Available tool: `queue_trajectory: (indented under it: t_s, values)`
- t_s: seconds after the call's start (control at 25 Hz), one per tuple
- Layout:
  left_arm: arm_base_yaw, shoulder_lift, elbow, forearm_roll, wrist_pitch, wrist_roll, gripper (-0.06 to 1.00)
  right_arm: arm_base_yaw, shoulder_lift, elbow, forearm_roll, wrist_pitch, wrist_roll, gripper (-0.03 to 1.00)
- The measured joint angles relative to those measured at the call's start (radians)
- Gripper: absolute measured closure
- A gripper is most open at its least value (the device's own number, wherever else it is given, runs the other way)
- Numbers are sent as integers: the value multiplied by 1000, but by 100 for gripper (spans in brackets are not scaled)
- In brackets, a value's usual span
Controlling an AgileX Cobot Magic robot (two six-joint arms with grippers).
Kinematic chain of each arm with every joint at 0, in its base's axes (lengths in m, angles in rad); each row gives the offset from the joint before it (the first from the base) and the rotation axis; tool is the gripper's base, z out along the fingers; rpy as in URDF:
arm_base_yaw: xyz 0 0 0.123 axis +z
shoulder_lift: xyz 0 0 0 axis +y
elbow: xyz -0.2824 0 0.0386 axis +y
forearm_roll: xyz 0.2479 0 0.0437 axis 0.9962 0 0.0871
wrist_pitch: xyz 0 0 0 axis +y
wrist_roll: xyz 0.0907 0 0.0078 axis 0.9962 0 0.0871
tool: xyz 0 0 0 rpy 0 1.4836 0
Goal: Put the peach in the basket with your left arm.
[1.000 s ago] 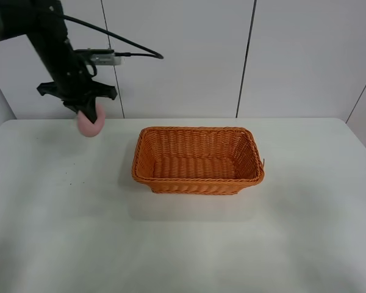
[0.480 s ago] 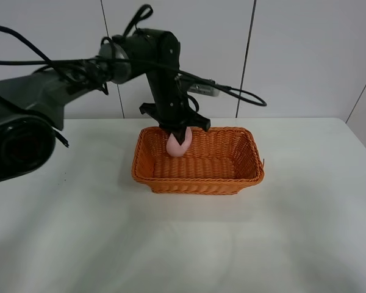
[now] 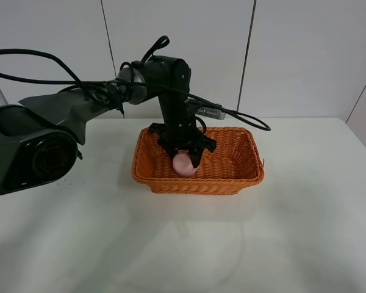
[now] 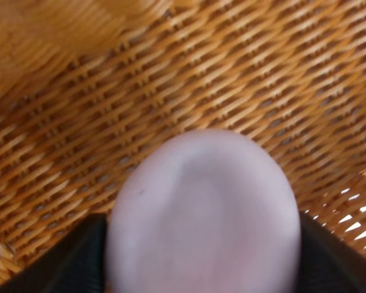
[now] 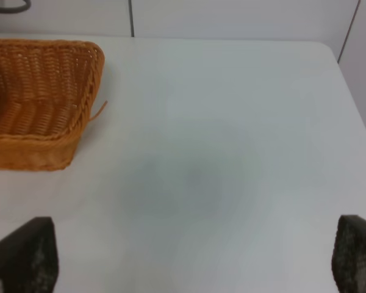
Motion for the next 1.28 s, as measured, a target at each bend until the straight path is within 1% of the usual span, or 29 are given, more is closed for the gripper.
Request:
queue_trajectory:
  t_s: [0.12,0.28,0.36,0.52,0.6,0.76,0.88,1.12,1.28]
  values:
    - [17,0,-66,0,2,2,26,0,0,0,0,0,0,27]
    - [46,-26,-148,0,4,1,25,0,0,0,0,0,0,27]
    - [59,-54,-167,6,4,1,25,0,0,0,0,0,0,27]
    - [89,-91,-179,59,4,4,25,0,0,0,0,0,0,27]
    - [114,-91,-179,70,4,4,25,0,0,0,0,0,0,27]
    - [197,-90,-179,77,4,22,25,0,0,0,0,0,0,27]
    - [278,-90,-179,82,4,49,25,0,0,0,0,0,0,27]
    - [475,-90,-179,95,4,79,25,0,0,0,0,0,0,27]
    - [560,-90,-163,101,4,81,25,0,0,0,0,0,0,27]
